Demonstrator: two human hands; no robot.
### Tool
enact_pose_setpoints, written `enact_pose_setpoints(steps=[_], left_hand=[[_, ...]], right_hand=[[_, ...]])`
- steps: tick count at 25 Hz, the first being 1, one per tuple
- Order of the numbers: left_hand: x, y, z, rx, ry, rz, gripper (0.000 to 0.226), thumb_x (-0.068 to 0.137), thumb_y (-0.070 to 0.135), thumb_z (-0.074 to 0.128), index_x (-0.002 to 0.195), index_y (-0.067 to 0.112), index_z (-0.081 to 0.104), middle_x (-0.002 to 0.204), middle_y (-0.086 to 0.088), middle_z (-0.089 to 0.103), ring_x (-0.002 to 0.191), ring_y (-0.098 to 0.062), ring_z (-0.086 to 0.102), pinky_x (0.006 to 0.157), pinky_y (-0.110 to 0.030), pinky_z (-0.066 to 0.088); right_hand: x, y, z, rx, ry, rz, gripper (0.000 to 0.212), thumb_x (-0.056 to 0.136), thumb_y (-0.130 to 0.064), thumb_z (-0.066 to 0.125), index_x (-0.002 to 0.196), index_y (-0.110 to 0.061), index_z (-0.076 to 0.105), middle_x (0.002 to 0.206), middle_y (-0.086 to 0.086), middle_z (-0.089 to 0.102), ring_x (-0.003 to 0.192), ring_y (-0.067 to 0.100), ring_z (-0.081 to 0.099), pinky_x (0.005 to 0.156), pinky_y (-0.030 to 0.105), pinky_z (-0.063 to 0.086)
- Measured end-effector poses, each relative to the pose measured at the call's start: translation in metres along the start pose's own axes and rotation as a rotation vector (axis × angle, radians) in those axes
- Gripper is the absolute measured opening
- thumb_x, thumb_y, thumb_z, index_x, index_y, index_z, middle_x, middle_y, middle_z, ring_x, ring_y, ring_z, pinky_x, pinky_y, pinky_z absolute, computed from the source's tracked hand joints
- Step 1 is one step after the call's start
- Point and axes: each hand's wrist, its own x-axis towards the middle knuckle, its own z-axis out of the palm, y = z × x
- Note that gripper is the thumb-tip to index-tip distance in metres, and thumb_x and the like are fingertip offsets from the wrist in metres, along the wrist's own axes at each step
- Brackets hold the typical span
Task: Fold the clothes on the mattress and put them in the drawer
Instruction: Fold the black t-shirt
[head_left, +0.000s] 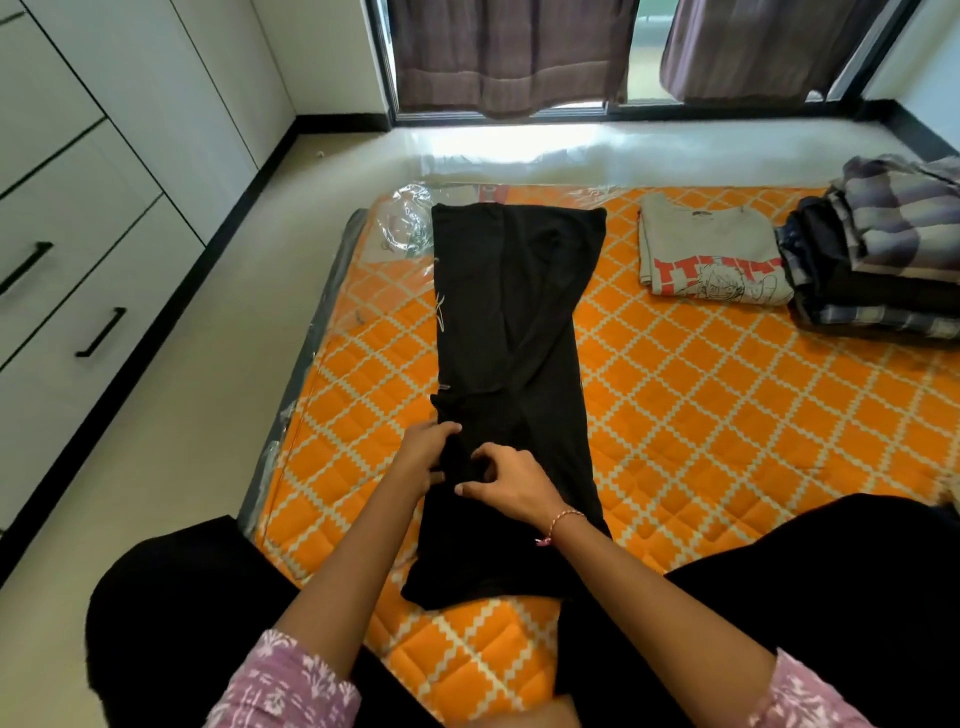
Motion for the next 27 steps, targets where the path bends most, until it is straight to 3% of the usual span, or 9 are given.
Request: enact_pose_setpoints(steps=[5,7,9,12,15,18,21,24,27], left_hand=[[-0.002,-0.005,-0.001,0.176,0.025,0.232,0.017,0.092,0.017,0.056,0.107,0.011,0.062,0.1,-0.012,0.066,0.087,-0.024,0.062,0.066,-0.035,0.048],[-0.006,-0.005,0.001,0.268,0.035,0.448,0.032,0.095,0.023,0.053,0.125,0.013,0.057,0.125,-0.01,0.06,0.111,-0.022,0.057,0.089,-0.036,0.048],[-0.008,-0.008,0.007,0.365,-0.03,0.615,0.047,0.1,0.038,0.04,0.143,0.017,0.04,0.148,-0.004,0.04,0.133,-0.012,0.037,0.109,-0.028,0.03],[0.004,-0.029,0.014,1.041,0.07,0.683,0.056,0.101,0.048,0.022,0.152,0.028,0.012,0.16,-0.006,0.004,0.148,-0.019,-0.001,0.116,-0.045,0.007],[0.013,-0.049,0.013,1.433,0.114,0.691,0.065,0.098,0.055,0.02,0.152,0.028,-0.004,0.159,-0.008,-0.015,0.146,-0.024,-0.016,0.116,-0.049,0.002],[0.015,-0.051,0.013,1.444,0.123,0.719,0.066,0.098,0.053,0.024,0.152,0.025,-0.003,0.16,-0.008,-0.01,0.147,-0.023,-0.011,0.116,-0.048,0.002],[0.017,-0.038,0.02,1.269,0.239,0.898,0.071,0.097,0.045,0.033,0.152,0.019,-0.004,0.16,-0.006,-0.004,0.148,-0.019,-0.003,0.116,-0.043,0.008],[0.029,-0.004,0.044,1.146,0.203,1.081,0.067,0.097,0.033,0.039,0.152,0.015,0.005,0.158,-0.006,0.015,0.146,-0.017,0.015,0.114,-0.035,0.019],[0.059,0.041,0.076,1.108,0.057,1.026,0.06,0.097,0.031,0.044,0.15,0.016,0.02,0.152,-0.004,0.031,0.139,-0.017,0.03,0.112,-0.032,0.028]], right_hand=[[0.002,-0.022,0.019,0.595,-0.053,0.131,0.028,0.089,-0.011,0.061,0.116,-0.006,0.06,0.077,0.001,0.06,0.069,0.01,0.059,0.058,0.022,0.047],[-0.003,-0.024,0.019,0.959,-0.143,0.163,0.019,0.091,-0.006,0.054,0.108,-0.009,0.061,0.076,0.0,0.063,0.065,0.008,0.06,0.055,0.021,0.047],[-0.016,-0.012,0.016,1.127,-0.109,0.296,0.019,0.091,-0.008,0.058,0.109,-0.013,0.059,0.079,-0.001,0.063,0.064,0.007,0.058,0.058,0.023,0.05],[-0.035,0.013,0.019,0.756,0.135,0.429,0.035,0.088,-0.015,0.064,0.121,-0.014,0.052,0.088,0.001,0.061,0.071,0.011,0.059,0.063,0.026,0.052],[-0.031,0.019,0.021,-0.002,0.467,0.153,0.044,0.095,-0.029,0.051,0.138,-0.021,0.043,0.13,0.004,0.052,0.12,0.019,0.05,0.095,0.033,0.044],[-0.013,0.025,0.016,-0.451,0.279,0.003,0.053,0.102,-0.045,0.024,0.151,-0.027,0.017,0.161,0.004,0.006,0.148,0.02,0.002,0.117,0.047,0.009],[0.007,0.039,0.004,-0.483,0.28,0.016,0.055,0.102,-0.046,0.019,0.152,-0.024,0.015,0.161,0.002,0.005,0.148,0.017,-0.001,0.118,0.045,0.002],[0.051,0.042,-0.033,-0.338,0.438,0.043,0.054,0.101,-0.041,0.032,0.149,-0.015,0.028,0.157,0.006,0.021,0.146,0.019,0.015,0.118,0.037,0.015],[0.111,0.047,-0.082,-0.163,0.492,0.113,0.052,0.1,-0.035,0.042,0.144,-0.008,0.036,0.151,0.011,0.032,0.139,0.024,0.03,0.112,0.034,0.03]])
